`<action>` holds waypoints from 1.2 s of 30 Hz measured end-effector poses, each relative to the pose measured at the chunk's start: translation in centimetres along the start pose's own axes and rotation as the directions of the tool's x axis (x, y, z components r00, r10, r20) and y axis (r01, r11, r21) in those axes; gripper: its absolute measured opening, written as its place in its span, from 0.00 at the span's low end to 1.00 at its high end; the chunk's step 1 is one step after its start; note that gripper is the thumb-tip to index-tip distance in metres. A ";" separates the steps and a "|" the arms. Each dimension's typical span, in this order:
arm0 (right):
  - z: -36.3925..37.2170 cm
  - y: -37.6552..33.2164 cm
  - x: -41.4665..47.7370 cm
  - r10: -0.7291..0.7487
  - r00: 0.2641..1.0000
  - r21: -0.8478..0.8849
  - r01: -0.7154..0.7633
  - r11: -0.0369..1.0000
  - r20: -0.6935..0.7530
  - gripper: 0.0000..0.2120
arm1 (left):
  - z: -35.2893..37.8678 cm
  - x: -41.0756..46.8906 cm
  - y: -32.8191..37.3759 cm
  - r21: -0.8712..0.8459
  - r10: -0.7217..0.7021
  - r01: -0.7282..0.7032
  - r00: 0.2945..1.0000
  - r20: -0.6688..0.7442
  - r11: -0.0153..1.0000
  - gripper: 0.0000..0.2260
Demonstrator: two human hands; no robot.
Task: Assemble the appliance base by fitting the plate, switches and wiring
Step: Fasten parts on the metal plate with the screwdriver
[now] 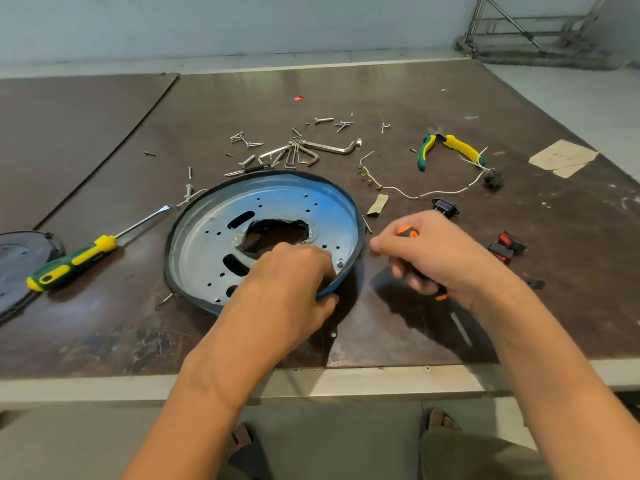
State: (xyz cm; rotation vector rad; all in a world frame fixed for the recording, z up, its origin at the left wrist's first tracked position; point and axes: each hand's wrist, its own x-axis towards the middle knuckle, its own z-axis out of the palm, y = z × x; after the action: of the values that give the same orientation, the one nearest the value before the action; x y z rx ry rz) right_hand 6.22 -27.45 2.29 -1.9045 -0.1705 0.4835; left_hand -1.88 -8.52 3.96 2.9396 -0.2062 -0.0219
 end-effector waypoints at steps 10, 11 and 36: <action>2.4 -1.3 -0.8 -0.528 0.847 -0.719 0.401 0.567 0.056 0.15 | -0.6 -0.5 -1.1 -0.080 0.122 -0.117 0.990 0.069 0.990 0.16; 2.3 -1.4 -1.0 -0.524 0.848 -0.727 0.406 0.553 0.075 0.16 | -0.5 -0.6 -1.1 -0.081 0.132 -0.126 0.989 0.066 0.989 0.16; 2.6 0.1 0.1 -0.362 0.932 -0.490 0.312 0.814 -0.008 0.14 | -0.1 0.8 -0.8 -0.286 0.111 -0.112 0.994 -0.019 0.952 0.05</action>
State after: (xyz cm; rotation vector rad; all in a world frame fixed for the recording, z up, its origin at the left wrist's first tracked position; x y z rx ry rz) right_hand 5.30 -25.24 1.38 -2.3162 -0.6025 0.0982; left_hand -0.96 -7.87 3.89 2.6344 -0.3381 -0.0289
